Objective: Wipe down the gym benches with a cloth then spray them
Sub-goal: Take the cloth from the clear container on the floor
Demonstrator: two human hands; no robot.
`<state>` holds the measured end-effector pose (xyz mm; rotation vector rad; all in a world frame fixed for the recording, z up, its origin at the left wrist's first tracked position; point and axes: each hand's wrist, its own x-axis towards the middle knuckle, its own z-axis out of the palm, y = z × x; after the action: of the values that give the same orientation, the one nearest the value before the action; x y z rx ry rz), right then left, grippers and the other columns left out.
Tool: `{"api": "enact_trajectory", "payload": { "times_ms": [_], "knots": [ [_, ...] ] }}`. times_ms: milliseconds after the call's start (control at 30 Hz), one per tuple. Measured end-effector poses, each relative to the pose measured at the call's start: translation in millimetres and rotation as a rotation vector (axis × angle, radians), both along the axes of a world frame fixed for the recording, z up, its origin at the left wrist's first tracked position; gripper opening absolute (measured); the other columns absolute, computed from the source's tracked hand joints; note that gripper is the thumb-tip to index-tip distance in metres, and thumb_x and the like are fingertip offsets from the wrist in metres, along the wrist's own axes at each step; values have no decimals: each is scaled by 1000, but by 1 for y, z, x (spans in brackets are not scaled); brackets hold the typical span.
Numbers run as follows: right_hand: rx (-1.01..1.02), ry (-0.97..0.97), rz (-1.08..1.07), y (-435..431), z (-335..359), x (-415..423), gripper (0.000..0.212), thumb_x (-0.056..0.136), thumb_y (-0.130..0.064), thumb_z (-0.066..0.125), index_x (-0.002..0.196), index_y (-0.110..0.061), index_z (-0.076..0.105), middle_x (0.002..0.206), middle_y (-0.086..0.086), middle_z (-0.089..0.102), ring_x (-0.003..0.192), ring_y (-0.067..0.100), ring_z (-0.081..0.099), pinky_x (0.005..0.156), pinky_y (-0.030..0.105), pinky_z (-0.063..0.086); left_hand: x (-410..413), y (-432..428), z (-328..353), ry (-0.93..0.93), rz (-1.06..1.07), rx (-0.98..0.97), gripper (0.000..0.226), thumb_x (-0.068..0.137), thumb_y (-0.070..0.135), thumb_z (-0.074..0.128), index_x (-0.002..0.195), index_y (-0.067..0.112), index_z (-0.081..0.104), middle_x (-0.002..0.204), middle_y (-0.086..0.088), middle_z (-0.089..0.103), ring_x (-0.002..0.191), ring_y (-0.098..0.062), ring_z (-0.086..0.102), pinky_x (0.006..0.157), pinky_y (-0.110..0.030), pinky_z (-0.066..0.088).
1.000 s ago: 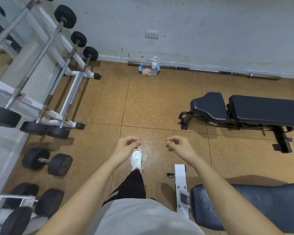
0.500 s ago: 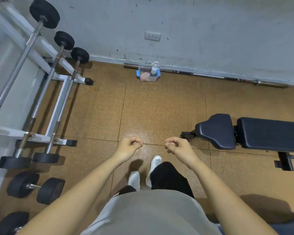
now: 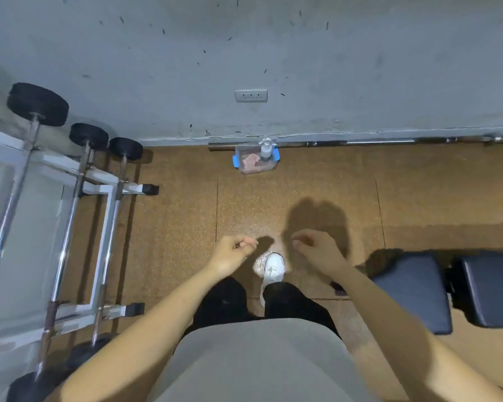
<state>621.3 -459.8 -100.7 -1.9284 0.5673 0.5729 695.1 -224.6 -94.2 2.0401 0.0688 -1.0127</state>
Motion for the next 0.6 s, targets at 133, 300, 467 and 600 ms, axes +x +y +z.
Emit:
{"api": "enact_trajectory", "payload": {
  "times_ms": [133, 300, 467, 600],
  "knots": [
    [-29, 30, 37, -35, -14, 88, 21, 97, -27, 64, 116, -20, 73, 105, -2, 72, 98, 14, 67, 76, 17, 46, 84, -37, -12, 3, 35, -15, 14, 98, 12, 65, 98, 20, 77, 96, 1, 75, 92, -18, 69, 87, -20, 52],
    [-22, 72, 24, -70, -63, 186, 23, 98, -28, 63, 117, -18, 72, 110, -3, 72, 102, 15, 66, 93, 37, 55, 184, -75, -61, 37, 24, -30, 17, 101, 5, 59, 104, -3, 74, 93, -21, 72, 81, -17, 65, 76, -12, 47],
    [-66, 144, 13, -98, -144, 274, 13, 96, -30, 65, 106, -27, 73, 101, -11, 70, 101, 12, 66, 87, 29, 51, 286, -105, -162, 106, 77, -21, 16, 98, 2, 62, 101, -7, 75, 95, -24, 72, 72, -8, 68, 80, -27, 57],
    [-82, 163, 20, -111, -232, 348, 19, 98, -27, 63, 113, -21, 73, 105, -7, 69, 100, 9, 62, 84, 23, 43, 366, -120, -256, 154, 71, 78, 11, 91, 18, 69, 94, 16, 79, 95, -5, 78, 92, -25, 74, 92, -39, 60]
  ]
}}
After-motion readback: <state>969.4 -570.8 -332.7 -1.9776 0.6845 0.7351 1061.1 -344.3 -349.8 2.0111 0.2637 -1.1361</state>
